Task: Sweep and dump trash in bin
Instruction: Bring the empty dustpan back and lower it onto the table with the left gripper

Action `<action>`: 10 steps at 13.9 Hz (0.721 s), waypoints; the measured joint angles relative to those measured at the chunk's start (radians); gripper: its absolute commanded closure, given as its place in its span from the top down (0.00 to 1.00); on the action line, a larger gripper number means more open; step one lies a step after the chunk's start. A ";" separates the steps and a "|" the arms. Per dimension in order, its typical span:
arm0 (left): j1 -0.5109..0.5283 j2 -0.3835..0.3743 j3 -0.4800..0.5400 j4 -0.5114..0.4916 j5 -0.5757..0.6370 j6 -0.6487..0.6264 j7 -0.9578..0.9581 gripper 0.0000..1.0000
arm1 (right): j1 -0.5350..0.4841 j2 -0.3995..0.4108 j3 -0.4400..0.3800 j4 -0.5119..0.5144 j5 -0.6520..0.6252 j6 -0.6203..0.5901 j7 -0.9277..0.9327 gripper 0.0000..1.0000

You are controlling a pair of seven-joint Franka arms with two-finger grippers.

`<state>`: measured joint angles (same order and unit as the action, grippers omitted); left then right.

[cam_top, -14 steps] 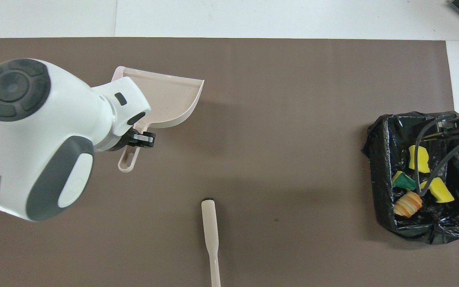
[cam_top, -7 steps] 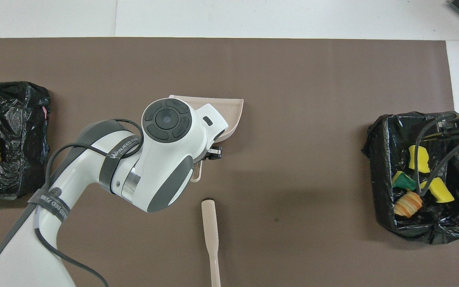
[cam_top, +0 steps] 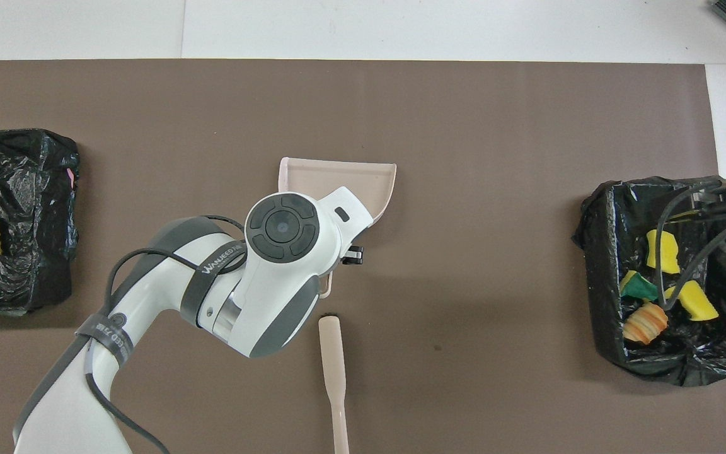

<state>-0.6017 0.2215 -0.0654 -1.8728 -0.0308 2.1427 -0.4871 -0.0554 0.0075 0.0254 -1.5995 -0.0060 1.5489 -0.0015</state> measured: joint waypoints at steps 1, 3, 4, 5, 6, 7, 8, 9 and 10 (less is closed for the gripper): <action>-0.009 -0.004 0.000 -0.007 0.000 0.004 -0.012 0.00 | 0.000 0.000 0.000 0.000 0.000 0.000 0.000 1.00; -0.015 -0.009 0.000 -0.029 0.000 0.035 -0.029 0.00 | 0.000 0.000 0.000 0.000 0.000 0.000 0.000 1.00; -0.017 -0.009 0.001 -0.043 0.000 0.060 -0.035 0.00 | 0.000 0.000 0.000 0.000 0.000 0.000 0.000 1.00; -0.019 -0.009 0.001 -0.055 0.000 0.077 -0.042 0.00 | 0.000 0.000 0.000 0.000 0.000 0.000 0.000 1.00; -0.020 -0.009 0.001 -0.061 0.000 0.084 -0.046 0.11 | 0.000 0.000 0.000 0.000 0.000 0.000 0.000 1.00; -0.020 -0.010 0.001 -0.066 -0.001 0.088 -0.048 0.22 | 0.000 0.000 0.000 0.000 0.000 0.000 0.000 1.00; -0.020 -0.012 0.001 -0.070 -0.003 0.092 -0.058 0.25 | 0.000 0.000 0.000 0.000 0.000 0.000 0.000 1.00; -0.021 -0.012 0.001 -0.072 -0.007 0.098 -0.084 0.26 | 0.000 0.000 0.000 0.000 0.000 0.000 0.000 1.00; -0.023 -0.012 0.000 -0.072 -0.008 0.103 -0.118 0.31 | 0.000 0.000 0.000 0.000 0.000 0.000 0.000 1.00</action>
<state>-0.6251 0.2091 -0.0654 -1.9450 -0.0384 2.2461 -0.6050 -0.0554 0.0075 0.0254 -1.5994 -0.0060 1.5489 -0.0015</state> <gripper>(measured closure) 0.674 0.000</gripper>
